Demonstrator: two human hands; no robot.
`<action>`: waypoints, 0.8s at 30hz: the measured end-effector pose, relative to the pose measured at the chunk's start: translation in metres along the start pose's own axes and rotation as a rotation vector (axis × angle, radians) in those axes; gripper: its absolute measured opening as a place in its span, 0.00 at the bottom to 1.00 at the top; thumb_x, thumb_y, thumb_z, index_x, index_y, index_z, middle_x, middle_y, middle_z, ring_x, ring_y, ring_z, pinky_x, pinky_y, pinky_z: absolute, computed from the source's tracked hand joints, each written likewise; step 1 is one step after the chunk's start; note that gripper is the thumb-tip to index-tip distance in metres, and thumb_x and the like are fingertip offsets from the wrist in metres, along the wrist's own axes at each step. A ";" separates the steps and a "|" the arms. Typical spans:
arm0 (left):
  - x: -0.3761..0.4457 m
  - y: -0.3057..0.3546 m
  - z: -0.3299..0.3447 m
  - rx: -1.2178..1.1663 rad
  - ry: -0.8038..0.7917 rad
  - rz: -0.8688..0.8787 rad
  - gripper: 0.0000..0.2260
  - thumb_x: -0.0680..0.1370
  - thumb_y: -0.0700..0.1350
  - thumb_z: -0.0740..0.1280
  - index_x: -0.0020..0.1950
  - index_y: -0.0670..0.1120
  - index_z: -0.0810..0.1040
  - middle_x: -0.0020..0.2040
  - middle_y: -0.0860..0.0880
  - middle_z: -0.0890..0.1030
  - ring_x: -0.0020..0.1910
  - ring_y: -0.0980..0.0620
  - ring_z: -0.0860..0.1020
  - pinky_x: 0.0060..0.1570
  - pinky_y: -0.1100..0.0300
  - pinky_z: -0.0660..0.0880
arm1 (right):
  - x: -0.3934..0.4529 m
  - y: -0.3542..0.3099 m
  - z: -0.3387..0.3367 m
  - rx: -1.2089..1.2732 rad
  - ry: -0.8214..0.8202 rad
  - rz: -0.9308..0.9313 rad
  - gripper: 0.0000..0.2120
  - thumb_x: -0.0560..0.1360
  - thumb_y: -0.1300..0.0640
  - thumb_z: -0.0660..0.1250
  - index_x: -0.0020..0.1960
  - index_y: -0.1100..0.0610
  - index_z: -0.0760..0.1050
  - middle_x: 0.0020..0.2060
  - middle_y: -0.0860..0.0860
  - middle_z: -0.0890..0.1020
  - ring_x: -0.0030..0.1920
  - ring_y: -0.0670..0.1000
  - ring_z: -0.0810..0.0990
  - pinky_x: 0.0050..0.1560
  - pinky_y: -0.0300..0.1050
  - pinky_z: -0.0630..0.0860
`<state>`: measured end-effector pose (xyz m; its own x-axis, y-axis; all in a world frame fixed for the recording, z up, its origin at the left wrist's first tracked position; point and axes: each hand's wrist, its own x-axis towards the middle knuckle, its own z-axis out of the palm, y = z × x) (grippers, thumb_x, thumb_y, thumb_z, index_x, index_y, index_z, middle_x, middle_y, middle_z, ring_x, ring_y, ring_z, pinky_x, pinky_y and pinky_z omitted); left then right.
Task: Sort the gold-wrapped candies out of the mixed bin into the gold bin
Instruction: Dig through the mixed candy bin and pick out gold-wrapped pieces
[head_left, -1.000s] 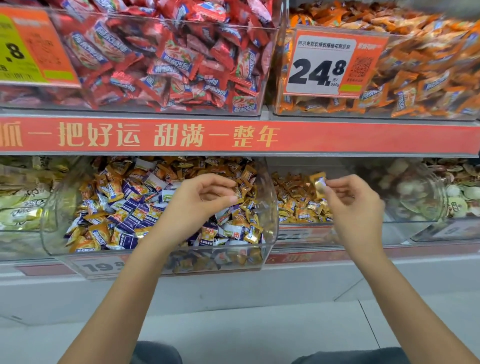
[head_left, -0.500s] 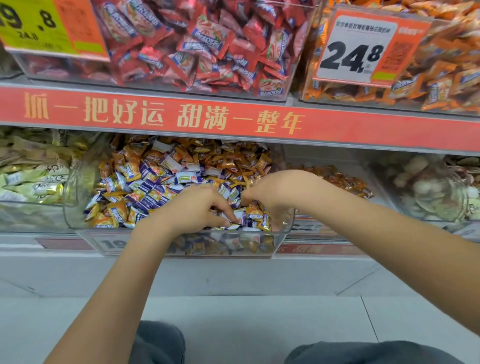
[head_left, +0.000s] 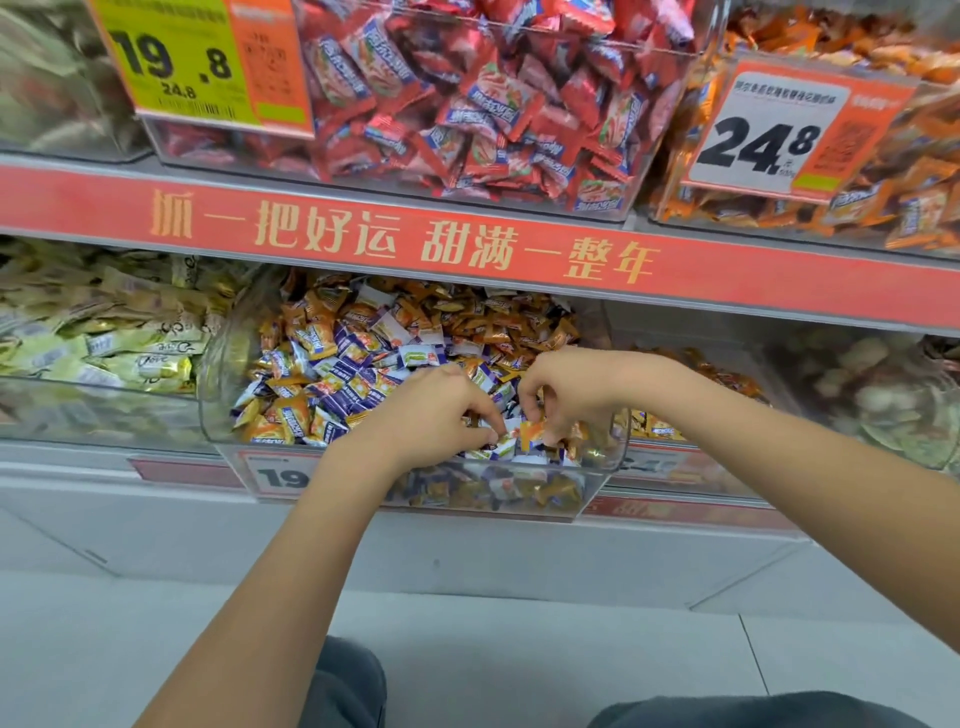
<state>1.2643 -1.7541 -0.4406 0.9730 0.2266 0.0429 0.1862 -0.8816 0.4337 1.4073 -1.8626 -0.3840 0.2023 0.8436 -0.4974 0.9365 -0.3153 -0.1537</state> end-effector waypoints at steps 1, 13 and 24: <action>0.000 0.001 0.000 0.000 -0.004 0.002 0.06 0.75 0.52 0.69 0.50 0.57 0.83 0.48 0.52 0.82 0.54 0.53 0.70 0.57 0.53 0.68 | -0.004 0.000 -0.002 0.065 0.047 0.002 0.09 0.71 0.57 0.74 0.48 0.55 0.76 0.38 0.46 0.75 0.37 0.49 0.78 0.41 0.49 0.77; 0.004 0.033 -0.004 -0.252 0.248 0.041 0.16 0.77 0.53 0.67 0.61 0.48 0.76 0.47 0.56 0.77 0.45 0.61 0.74 0.44 0.70 0.69 | -0.061 0.023 -0.003 1.420 0.244 0.100 0.16 0.72 0.61 0.68 0.58 0.66 0.76 0.34 0.52 0.83 0.32 0.45 0.83 0.26 0.31 0.76; 0.012 0.022 0.010 0.082 -0.005 0.016 0.17 0.77 0.49 0.67 0.66 0.52 0.74 0.62 0.51 0.76 0.64 0.52 0.68 0.61 0.52 0.69 | -0.094 0.084 0.060 0.290 0.738 0.407 0.11 0.73 0.53 0.71 0.51 0.40 0.74 0.54 0.49 0.80 0.57 0.55 0.77 0.56 0.53 0.74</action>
<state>1.2816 -1.7752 -0.4392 0.9767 0.2100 0.0451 0.1805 -0.9162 0.3579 1.4496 -1.9941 -0.4016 0.7302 0.6757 0.1011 0.6628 -0.6647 -0.3448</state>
